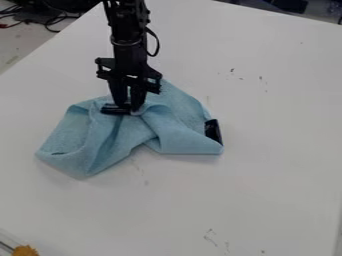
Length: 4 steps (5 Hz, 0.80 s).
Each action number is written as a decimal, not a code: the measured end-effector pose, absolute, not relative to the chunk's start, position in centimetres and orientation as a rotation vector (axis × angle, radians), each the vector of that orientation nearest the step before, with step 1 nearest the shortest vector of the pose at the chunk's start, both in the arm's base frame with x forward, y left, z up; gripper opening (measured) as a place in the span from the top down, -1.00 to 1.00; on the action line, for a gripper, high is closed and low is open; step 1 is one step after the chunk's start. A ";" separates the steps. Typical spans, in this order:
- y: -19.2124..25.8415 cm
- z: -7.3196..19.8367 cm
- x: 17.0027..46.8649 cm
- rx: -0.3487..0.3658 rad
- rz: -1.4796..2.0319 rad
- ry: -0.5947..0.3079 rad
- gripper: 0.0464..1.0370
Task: Unfold the cloth from top left to bottom right
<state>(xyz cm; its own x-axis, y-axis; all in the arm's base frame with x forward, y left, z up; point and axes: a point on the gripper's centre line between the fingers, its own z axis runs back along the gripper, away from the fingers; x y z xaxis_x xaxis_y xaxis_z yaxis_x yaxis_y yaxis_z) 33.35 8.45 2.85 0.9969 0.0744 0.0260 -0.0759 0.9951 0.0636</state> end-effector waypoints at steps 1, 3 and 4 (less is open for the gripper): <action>8.6 3.2 33.7 0.068 0.068 -0.029 0.77; 8.6 4.1 34.1 0.100 0.057 -0.009 0.99; 7.9 5.8 34.6 0.148 0.038 0.012 0.99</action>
<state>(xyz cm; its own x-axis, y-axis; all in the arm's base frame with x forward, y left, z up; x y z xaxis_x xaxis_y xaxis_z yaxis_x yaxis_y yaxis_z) 34.60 7.94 5.79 0.9992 0.0386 -0.0092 -0.0368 0.9884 0.1476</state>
